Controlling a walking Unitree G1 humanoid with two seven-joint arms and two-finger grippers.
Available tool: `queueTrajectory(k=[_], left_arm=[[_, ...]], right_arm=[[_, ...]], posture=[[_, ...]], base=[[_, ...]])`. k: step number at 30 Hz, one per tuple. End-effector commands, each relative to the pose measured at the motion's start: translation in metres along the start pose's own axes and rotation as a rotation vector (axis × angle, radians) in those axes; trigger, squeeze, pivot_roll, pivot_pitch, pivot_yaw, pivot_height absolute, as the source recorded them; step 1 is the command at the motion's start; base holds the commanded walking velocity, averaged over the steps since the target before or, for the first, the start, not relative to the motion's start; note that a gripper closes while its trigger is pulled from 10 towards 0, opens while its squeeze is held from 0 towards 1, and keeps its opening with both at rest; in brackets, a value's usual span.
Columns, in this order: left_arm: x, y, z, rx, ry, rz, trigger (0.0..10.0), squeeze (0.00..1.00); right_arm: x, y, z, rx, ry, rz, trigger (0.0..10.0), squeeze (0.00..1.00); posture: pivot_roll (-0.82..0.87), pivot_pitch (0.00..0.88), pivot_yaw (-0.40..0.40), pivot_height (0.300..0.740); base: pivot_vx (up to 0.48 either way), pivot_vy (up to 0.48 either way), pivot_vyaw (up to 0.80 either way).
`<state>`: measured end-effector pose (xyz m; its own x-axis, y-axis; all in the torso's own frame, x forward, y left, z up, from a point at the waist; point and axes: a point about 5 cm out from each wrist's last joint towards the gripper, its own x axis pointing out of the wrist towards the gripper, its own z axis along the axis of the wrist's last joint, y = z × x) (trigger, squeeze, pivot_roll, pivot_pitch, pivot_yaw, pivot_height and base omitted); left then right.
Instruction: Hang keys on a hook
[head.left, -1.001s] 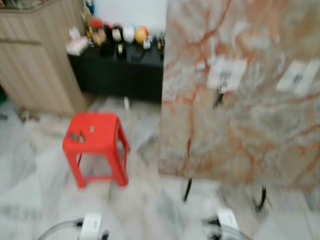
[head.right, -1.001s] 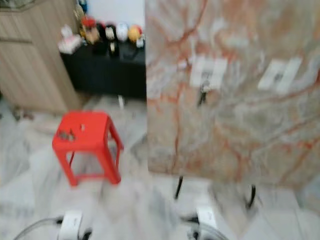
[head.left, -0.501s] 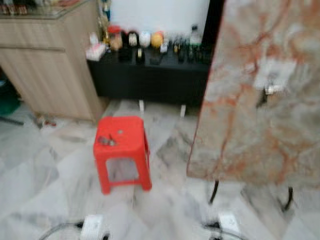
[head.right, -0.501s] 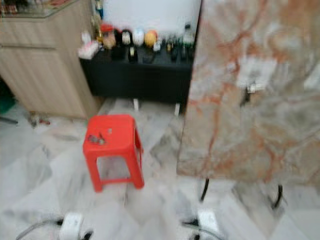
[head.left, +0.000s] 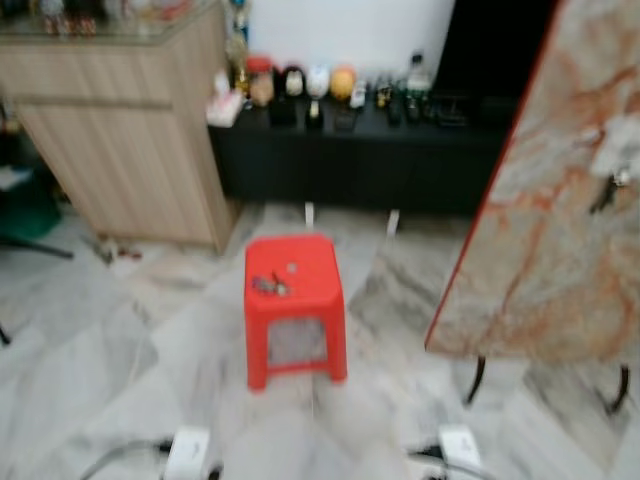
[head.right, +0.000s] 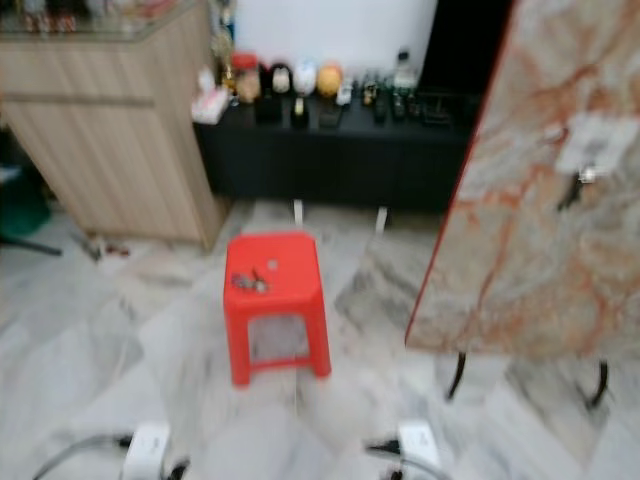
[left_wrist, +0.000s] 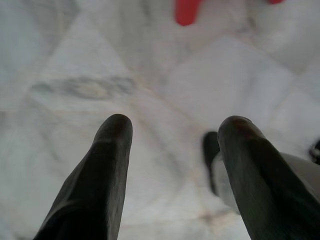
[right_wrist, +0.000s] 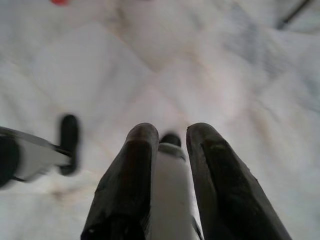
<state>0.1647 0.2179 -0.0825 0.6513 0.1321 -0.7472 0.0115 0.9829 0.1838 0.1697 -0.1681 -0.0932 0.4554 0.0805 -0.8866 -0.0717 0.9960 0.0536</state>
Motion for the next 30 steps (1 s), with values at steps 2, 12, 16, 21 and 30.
queueTrajectory(k=[2,12,16,21,30], left_arm=[[0.001,-0.007,0.002,-0.002,-0.005,-0.014,10.0,0.00],[0.004,0.002,0.021,-0.083,-0.099,0.042,10.0,0.00],[0.006,0.005,0.040,-0.078,-0.197,0.046,10.0,0.00],[0.005,0.010,0.068,-0.118,-0.358,0.061,10.0,0.00],[-0.011,0.011,0.130,-0.158,-0.730,0.041,10.0,0.00]], right_arm=[[-0.002,-0.013,-0.003,0.002,0.010,-0.035,10.0,0.00],[-0.002,-0.013,-0.002,0.000,0.010,-0.032,10.0,0.00],[-0.002,-0.013,-0.002,0.002,0.009,-0.033,10.0,0.00],[-0.002,-0.012,-0.002,0.005,0.008,-0.032,10.0,0.00],[-0.002,-0.014,-0.002,-0.003,0.011,-0.031,10.0,0.00]], posture=[[0.00,0.026,-0.026,0.740],[0.00,0.032,-0.027,0.740],[0.00,0.032,-0.026,0.740],[0.01,0.035,-0.019,0.740],[0.02,0.051,-0.018,0.740]], base=[[0.000,0.480,0.00],[0.000,0.081,0.00],[0.000,0.000,0.00],[0.000,0.000,0.00],[0.000,0.000,0.00]])
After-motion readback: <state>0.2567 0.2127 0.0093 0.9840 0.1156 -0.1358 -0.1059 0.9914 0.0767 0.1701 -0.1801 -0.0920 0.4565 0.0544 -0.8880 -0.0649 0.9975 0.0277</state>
